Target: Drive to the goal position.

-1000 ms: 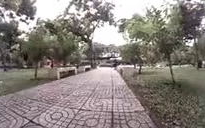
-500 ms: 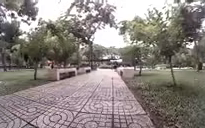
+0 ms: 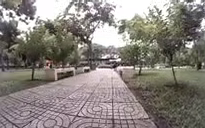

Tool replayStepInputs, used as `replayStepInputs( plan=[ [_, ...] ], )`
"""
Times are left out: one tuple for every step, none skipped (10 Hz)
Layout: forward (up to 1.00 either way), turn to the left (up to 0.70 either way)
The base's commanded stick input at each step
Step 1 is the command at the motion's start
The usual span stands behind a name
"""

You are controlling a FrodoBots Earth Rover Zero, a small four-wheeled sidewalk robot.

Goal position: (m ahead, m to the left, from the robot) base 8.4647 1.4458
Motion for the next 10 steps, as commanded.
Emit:
replayStepInputs(
  plan=[
    [0.59, 0.0],
    [0.0, 0.0],
    [0.0, 0.0],
    [0.0, 0.0],
    [0.22, 0.0],
    [0.5, 0.0],
    [0.11, 0.0],
    [0.0, 0.0],
    [0.0, 0.0],
    [0.0, 0.0]
  ],
)
